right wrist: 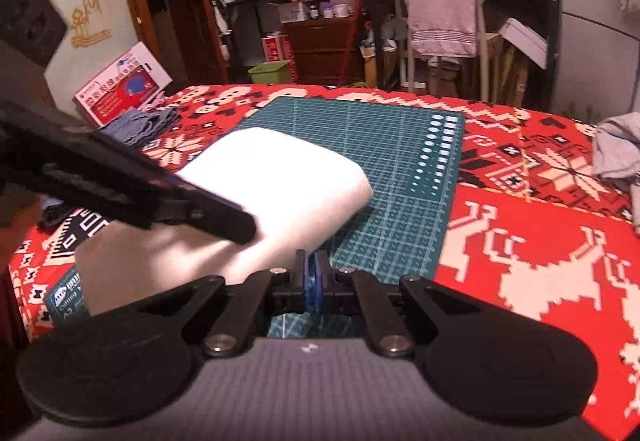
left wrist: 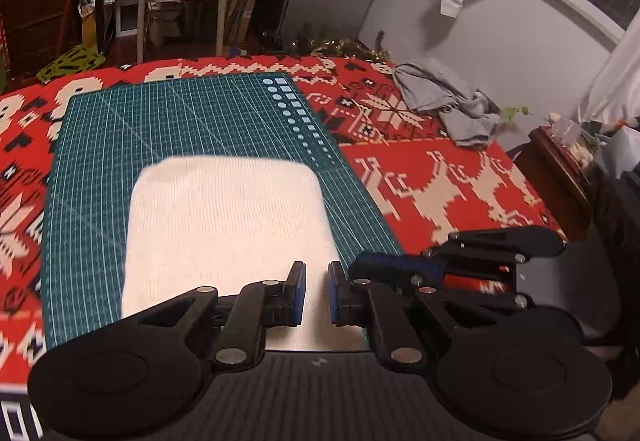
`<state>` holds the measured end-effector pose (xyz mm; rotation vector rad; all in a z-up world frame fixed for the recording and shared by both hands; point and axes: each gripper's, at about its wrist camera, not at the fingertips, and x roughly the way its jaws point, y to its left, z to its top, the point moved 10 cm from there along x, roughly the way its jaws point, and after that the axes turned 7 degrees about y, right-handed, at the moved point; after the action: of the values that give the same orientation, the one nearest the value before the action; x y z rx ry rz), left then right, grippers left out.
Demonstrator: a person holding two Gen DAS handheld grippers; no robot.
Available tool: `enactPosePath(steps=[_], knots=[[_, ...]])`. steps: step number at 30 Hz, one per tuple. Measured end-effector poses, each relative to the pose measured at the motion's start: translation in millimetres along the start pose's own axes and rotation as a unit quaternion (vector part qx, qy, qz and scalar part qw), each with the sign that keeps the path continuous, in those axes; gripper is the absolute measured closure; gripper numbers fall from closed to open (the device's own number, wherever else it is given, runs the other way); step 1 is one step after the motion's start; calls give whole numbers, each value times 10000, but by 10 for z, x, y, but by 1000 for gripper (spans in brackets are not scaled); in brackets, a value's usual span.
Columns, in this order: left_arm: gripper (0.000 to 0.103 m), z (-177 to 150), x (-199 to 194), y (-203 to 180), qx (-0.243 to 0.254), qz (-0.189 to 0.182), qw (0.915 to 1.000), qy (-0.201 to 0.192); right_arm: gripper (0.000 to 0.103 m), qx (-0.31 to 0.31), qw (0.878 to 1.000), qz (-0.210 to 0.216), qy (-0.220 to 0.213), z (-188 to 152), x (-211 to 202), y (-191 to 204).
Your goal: Fold clothes
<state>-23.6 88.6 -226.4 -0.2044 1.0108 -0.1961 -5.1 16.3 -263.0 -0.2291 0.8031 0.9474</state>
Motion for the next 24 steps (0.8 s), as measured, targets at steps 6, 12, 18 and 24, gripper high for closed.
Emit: enactPosePath(steps=[6, 12, 18, 24], knots=[[93, 216, 98, 51, 78, 66, 9999, -74, 99, -144, 9997, -203, 82, 154, 181, -130], [93, 312, 176, 88, 125, 44, 9999, -68, 99, -57, 9994, -355, 2, 370, 367, -372], [93, 380, 189, 166, 65, 50, 9999, -101, 99, -47, 9994, -332, 71, 397, 454, -453], [93, 400, 123, 308, -72, 131, 9998, -151, 99, -288, 9991, -68, 314, 199, 350, -245]])
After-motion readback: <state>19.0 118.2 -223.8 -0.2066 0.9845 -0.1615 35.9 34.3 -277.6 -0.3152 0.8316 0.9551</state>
